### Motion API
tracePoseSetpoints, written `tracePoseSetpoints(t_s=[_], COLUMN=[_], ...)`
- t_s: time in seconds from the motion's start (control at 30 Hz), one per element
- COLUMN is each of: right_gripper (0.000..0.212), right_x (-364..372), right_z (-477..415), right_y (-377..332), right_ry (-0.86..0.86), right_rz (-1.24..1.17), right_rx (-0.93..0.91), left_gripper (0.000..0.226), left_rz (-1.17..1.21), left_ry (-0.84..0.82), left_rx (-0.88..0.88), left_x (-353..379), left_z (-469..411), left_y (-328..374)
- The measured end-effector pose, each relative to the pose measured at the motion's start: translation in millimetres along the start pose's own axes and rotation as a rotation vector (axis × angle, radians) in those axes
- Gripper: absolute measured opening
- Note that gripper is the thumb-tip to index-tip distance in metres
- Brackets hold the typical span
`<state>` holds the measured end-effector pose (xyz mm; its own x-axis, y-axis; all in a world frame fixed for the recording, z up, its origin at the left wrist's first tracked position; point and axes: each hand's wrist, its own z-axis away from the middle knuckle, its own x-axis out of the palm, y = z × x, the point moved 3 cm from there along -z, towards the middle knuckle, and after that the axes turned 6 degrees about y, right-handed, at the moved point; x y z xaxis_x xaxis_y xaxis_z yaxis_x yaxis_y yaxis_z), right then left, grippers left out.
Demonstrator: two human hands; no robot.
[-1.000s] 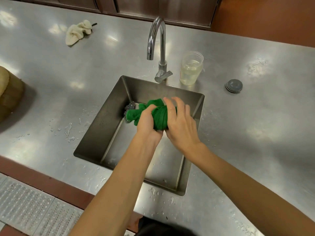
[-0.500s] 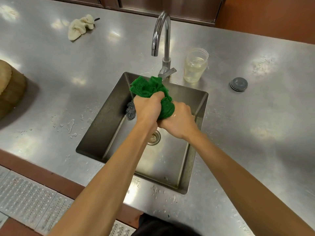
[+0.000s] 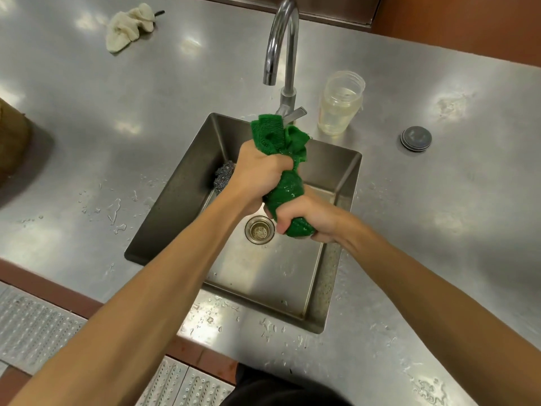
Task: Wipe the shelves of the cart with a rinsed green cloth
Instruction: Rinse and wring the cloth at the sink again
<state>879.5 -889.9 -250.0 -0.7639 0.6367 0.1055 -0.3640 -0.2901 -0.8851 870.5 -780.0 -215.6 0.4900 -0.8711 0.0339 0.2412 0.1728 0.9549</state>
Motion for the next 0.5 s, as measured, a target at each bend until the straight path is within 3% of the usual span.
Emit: tracePoseSetpoints(t_s=[0.3, 0.5], right_gripper=[0.038, 0.03], right_x=[12.6, 9.4], right_z=[-0.5, 2.2], right_y=[-7.0, -4.0], right_ry=[-0.345, -0.372], right_rz=[-0.452, -0.48], right_rx=[0.12, 0.16], left_gripper=[0.019, 0.021], left_rz=[0.01, 0.057], left_ry=[-0.165, -0.179], left_rx=[-0.013, -0.028], left_x=[8.0, 11.2], left_z=[-12.0, -12.5], left_y=[17.9, 10.9])
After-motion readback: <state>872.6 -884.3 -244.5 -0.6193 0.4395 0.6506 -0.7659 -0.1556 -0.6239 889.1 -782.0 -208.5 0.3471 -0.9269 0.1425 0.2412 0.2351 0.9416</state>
